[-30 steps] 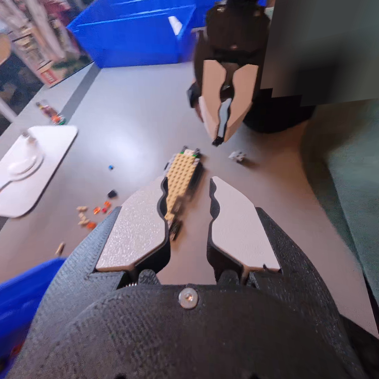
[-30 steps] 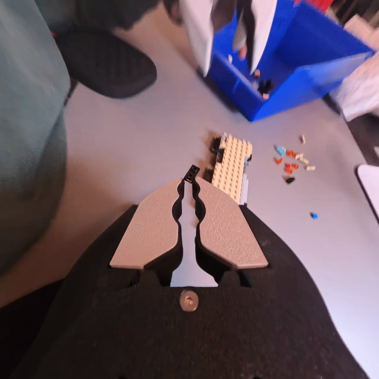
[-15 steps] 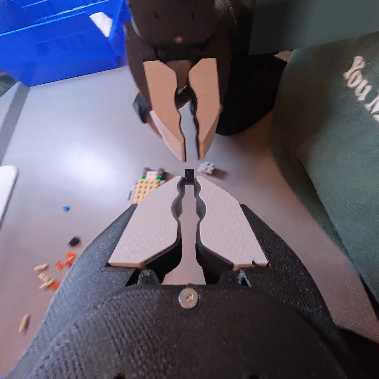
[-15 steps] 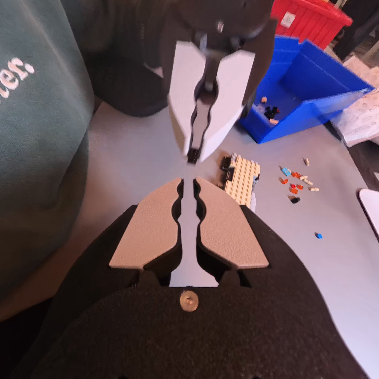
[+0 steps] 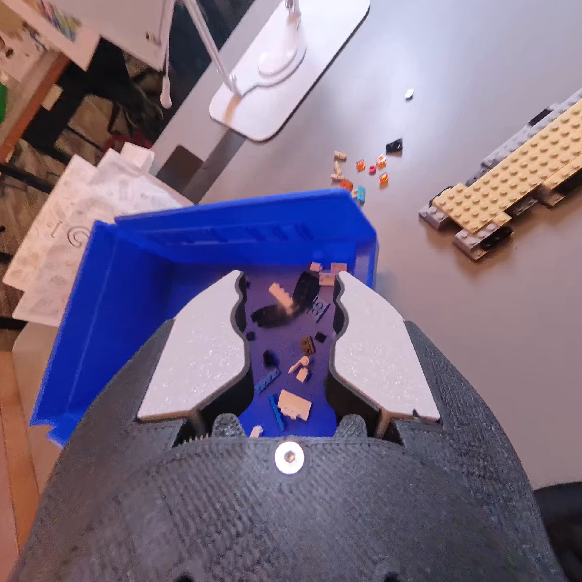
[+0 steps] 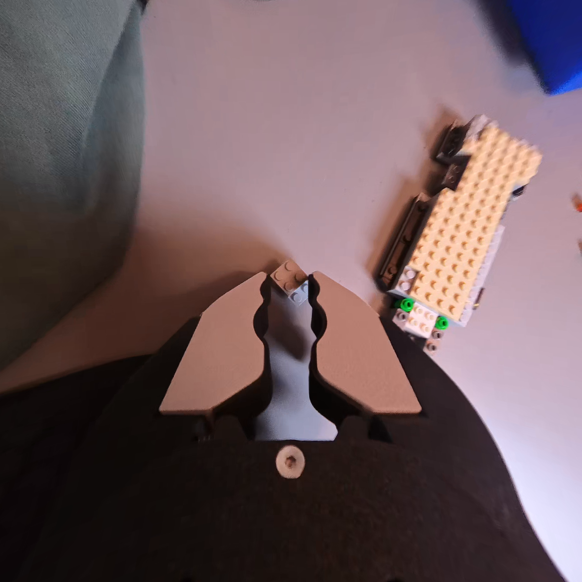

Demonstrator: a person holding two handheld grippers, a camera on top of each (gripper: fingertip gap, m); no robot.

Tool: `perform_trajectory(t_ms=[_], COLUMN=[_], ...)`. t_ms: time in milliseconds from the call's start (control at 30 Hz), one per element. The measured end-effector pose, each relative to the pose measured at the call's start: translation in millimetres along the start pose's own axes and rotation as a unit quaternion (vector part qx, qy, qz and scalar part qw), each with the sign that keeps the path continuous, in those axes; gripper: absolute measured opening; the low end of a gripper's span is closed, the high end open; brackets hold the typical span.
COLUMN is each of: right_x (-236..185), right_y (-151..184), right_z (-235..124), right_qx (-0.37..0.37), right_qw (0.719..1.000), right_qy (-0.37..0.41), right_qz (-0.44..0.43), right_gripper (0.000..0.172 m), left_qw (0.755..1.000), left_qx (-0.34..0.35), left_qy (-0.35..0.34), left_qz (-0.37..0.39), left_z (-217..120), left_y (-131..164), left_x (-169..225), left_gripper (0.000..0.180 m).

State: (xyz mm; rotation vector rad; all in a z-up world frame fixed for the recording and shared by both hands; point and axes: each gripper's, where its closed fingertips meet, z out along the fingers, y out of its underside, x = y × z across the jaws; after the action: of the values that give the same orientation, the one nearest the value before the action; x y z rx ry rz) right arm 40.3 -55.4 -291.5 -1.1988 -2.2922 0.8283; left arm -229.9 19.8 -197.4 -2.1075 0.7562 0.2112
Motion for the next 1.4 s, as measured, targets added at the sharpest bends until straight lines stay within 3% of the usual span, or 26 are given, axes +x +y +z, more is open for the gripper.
perform_trajectory(t_ms=[67,133,233,300,400,567,633,900,967,1033,1100,1200,1300,1400], right_x=[7,19,40,55,66,70,70,64,66,71,78,86,86,79], right_y=[-25,-52,-78,-83,-82,-87,-87,-85,-78,-66,-46,-15,2,15], right_z=[-16,-45,-95,-117,-125,-117,-115,-109,-107,-110,-111,-104,-86,-59], right_qx=[0.106,0.245,0.425,0.505,0.555,0.565,0.559,0.527,0.501,0.476,0.425,0.326,0.245,0.152], right_qw=[0.994,0.966,0.887,0.831,0.776,0.751,0.756,0.785,0.805,0.826,0.859,0.903,0.931,0.958], right_qy=[-0.003,-0.016,-0.045,-0.059,-0.095,-0.110,-0.102,-0.088,-0.071,-0.030,0.033,0.108,0.126,0.129], right_qz=[0.029,0.087,0.172,0.225,0.286,0.323,0.324,0.314,0.309,0.301,0.284,0.258,0.239,0.208], right_gripper=[0.022,0.022,0.022,0.022,0.022,0.022,0.022,0.022,0.032,0.035,0.036,0.035,0.037,0.041], left_qw=[0.998,0.988,0.958,0.938,0.921,0.914,0.916,0.912,0.914,0.926,0.951,0.985,0.998,1.000], left_qx=[0.052,0.125,0.229,0.283,0.323,0.342,0.338,0.338,0.337,0.319,0.259,0.142,0.037,-0.004], left_qy=[0.023,0.082,0.141,0.154,0.156,0.155,0.149,0.145,0.132,0.079,0.045,0.007,-0.006,-0.004], left_qz=[0.021,0.047,0.099,0.130,0.153,0.152,0.156,0.180,0.184,0.187,0.164,0.095,0.042,0.005], left_z=[-8,-19,-35,-41,-39,-21,-12,-4,-10,-14,-14,-6,2,6], left_y=[-22,-51,-92,-115,-141,-171,-177,-175,-170,-161,-136,-76,-17,10], left_x=[16,50,104,134,165,191,196,202,190,153,105,38,6,-4], left_gripper=[0.051,0.042,0.035,0.031,0.029,0.035,0.037,0.021,0.021,0.021,0.021,0.021,0.022,0.036])
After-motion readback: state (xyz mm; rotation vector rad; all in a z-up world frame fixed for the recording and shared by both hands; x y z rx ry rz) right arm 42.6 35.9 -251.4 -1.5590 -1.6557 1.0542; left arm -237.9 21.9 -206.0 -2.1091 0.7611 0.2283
